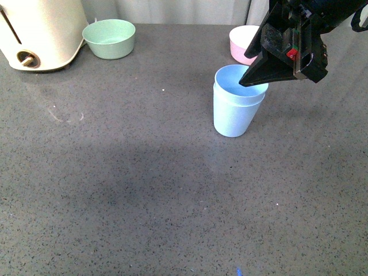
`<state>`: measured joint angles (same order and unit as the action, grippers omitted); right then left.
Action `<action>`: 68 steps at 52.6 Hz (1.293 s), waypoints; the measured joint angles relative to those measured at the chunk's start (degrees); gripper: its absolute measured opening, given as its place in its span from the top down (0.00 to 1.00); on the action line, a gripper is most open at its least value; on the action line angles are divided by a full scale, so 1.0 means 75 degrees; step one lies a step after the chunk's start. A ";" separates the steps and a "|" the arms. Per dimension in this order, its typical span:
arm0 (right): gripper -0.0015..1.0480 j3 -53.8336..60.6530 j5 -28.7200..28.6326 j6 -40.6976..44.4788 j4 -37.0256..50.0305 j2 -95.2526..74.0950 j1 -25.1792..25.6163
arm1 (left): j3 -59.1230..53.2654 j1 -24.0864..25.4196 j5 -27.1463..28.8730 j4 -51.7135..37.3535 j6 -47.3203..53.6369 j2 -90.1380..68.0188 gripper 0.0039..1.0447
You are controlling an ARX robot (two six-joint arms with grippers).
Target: Stack blue cups with both arms
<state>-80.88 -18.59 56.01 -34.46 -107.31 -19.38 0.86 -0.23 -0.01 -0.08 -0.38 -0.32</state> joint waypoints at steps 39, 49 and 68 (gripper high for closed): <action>0.26 0.4736 0.2524 -0.6385 0.7510 0.5356 0.1818 | 0.0000 0.0000 0.0000 0.0000 0.0003 0.0000 0.08; 0.58 0.6694 0.3077 -0.7207 0.8667 0.6105 0.1953 | 0.0000 0.0000 0.0006 0.0000 0.0003 0.0000 0.08; 0.98 0.8684 0.2506 -0.7388 0.9241 0.7475 0.2556 | 0.0000 0.0000 0.0003 0.0000 0.0000 0.0000 0.08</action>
<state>-15.75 0.21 0.60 34.85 -51.24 -0.21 0.86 -0.23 0.01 -0.08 -0.38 -0.32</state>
